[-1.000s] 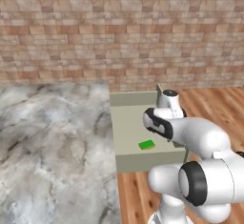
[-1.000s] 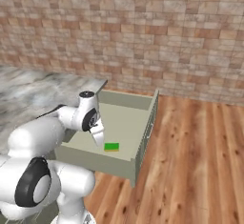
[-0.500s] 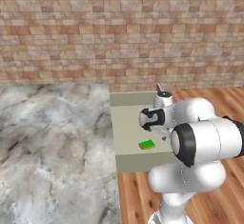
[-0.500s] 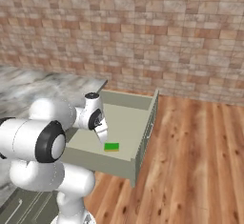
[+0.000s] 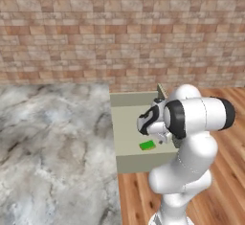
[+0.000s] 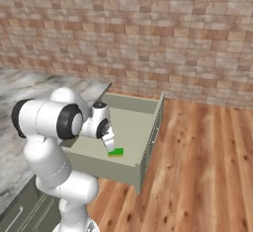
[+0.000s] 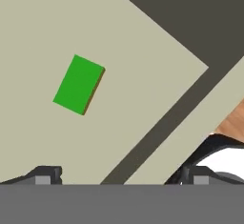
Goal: Restock the sink supplies by placing the sponge and soap dispenser on the counter and next to the sink. Make sure the soap dispenser is upright.
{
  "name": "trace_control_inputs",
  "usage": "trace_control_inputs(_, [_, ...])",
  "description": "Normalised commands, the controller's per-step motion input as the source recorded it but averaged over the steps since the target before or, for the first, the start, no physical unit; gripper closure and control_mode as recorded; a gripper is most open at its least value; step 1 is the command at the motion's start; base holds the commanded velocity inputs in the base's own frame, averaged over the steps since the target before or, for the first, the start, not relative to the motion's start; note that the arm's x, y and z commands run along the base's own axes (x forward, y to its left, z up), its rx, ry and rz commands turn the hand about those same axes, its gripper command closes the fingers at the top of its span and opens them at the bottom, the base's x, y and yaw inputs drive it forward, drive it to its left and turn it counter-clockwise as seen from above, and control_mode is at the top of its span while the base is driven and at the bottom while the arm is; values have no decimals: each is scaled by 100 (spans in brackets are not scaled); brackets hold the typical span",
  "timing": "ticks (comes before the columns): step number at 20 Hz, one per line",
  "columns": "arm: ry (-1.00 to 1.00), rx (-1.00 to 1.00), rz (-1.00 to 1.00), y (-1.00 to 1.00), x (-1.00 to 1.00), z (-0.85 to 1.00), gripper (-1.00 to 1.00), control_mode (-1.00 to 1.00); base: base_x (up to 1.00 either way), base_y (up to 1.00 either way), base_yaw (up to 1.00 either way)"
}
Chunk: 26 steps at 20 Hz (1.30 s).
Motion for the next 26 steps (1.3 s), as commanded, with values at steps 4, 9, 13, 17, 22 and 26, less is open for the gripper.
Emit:
trace_control_inputs(4, [0,0,0,0,13,-41,-100,-100,0,0,0])
trace_control_inputs(9, [-1,0,0,0,17,-22,-100,-100,0,0,0])
trace_control_inputs(13, [-2,0,0,0,19,-15,-100,-100,0,0,0])
trace_control_inputs(17, [0,0,0,0,20,-23,-100,-100,0,0,0])
trace_control_inputs(22, [0,1,0,0,30,-16,-100,-100,0,0,0])
trace_control_inputs(26, [0,2,0,0,32,-16,-100,-100,0,0,0])
